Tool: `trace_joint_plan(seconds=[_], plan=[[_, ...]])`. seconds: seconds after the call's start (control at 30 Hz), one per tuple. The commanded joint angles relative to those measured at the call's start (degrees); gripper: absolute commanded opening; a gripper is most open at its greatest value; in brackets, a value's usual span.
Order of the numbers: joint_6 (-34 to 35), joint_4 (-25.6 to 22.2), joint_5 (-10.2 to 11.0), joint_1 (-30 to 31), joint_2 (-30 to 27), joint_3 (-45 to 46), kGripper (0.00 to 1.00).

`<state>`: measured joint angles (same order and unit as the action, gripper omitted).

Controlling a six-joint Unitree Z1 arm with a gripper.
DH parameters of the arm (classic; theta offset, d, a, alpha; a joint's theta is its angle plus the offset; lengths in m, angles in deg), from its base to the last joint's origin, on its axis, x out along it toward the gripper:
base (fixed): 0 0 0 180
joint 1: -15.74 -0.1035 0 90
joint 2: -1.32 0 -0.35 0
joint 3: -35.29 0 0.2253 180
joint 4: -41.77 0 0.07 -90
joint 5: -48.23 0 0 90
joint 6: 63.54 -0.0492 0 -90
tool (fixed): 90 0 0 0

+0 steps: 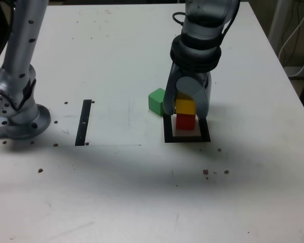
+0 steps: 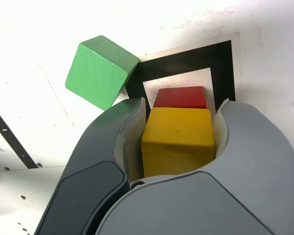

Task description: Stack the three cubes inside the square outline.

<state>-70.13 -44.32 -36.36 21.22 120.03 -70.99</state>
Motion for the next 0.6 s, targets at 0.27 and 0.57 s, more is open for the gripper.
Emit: trace_joint_plan(seconds=[0.27,0.57], plan=[[-0.6,0.3,-1.1,-0.4,1.1,0.4,0.46],[-0.6,1.1,-1.1,-0.5,0.7,1.1,0.82]])
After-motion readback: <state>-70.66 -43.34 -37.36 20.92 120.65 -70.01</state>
